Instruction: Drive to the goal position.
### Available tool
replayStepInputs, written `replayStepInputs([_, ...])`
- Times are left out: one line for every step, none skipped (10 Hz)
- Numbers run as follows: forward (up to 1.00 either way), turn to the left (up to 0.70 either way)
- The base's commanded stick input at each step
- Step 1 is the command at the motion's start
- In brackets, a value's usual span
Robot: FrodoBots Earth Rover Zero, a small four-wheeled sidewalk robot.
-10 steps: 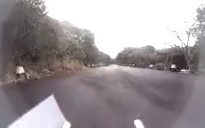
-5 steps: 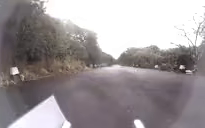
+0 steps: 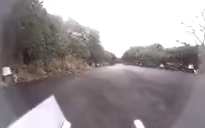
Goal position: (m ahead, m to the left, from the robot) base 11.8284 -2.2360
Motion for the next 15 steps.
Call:
replayStepInputs([1.0, -0.4])
replayStepInputs([1.0, -0.4])
replayStepInputs([1.0, -0.4])
replayStepInputs([1.0, -0.4])
replayStepInputs([1.0, -0.4])
replayStepInputs([1.0, -0.4])
replayStepInputs([1.0, -0.4])
replayStepInputs([1.0, -0.4])
replayStepInputs([1.0, -0.4])
replayStepInputs([1.0, -0.29])
replayStepInputs([1.0, -0.12])
replayStepInputs([1.0, 0.0])
replayStepInputs([1.0, 0.0])
replayStepInputs([1.0, 0.0])
replayStepInputs([1.0, 0.0])
